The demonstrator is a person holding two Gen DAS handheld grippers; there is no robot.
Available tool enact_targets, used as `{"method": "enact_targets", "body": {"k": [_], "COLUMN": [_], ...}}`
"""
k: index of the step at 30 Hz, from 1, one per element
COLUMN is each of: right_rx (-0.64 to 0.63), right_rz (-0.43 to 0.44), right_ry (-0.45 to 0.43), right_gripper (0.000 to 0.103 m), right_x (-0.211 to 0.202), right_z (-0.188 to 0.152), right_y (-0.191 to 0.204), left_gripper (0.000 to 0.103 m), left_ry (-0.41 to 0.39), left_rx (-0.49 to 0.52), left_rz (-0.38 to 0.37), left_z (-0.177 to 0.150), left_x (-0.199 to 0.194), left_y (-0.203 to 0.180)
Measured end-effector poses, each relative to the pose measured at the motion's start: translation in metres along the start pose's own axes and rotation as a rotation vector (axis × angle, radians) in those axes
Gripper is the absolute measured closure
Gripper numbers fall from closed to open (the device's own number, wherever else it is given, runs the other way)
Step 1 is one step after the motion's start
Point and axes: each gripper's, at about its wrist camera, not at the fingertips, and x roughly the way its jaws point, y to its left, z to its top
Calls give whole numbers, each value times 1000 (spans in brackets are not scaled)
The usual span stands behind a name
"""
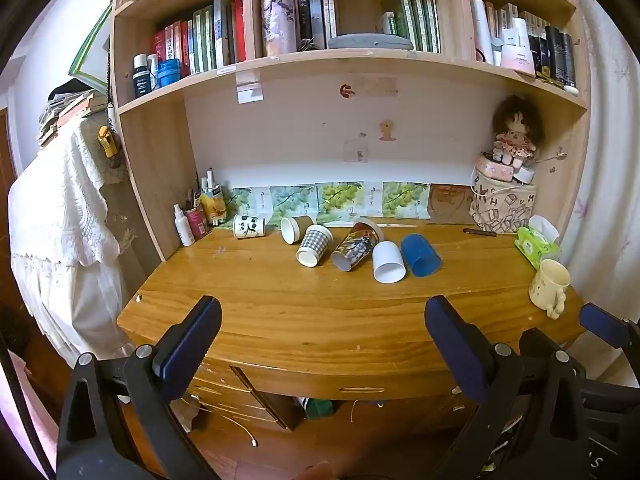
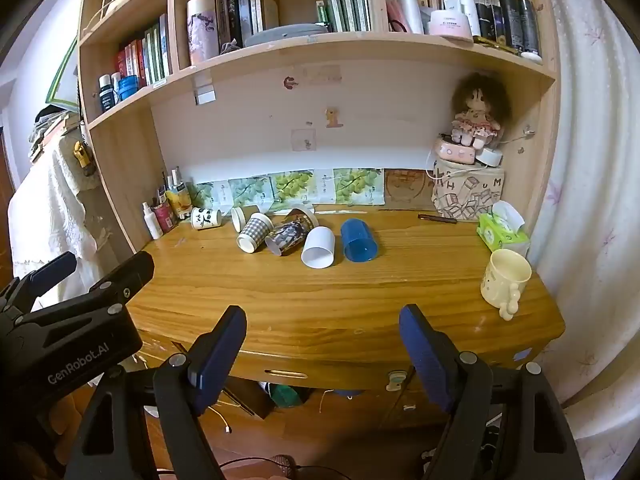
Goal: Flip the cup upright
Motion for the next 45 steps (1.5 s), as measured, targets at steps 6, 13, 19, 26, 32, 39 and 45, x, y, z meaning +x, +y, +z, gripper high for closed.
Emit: {"method": "enact_targets", "body": {"k": [6, 13, 19, 26, 32, 39, 45], "right_rx": [-1, -15, -21, -29, -34, -28, -12], "right_rz": [4, 25, 33, 43, 51, 49, 47], "right_ry": [0, -7, -9, -14, -2, -4, -16], "right_gripper": [24, 24, 23, 24, 23, 24, 23], "right_x": [0, 0, 0, 1, 1, 1, 4], "right_z": [1, -1, 0, -2, -4, -5, -1], "right_y": [2, 3, 4, 8, 7, 8, 8], "left_gripper": [1, 1, 1, 1, 1, 1, 1], "left_ry": [6, 8, 24, 36, 56, 45, 37], "left_rx": [0, -3, -15, -31, -46, -40, -52], "left_rz": [-1, 5, 10, 9, 1, -3, -11], "left_z": [-5, -7, -3, -6, -8, -10, -8], "left_x": [-2, -3, -2, -3, -2, -1, 4], "left_y": [9, 14, 10, 14, 17, 19, 27]}}
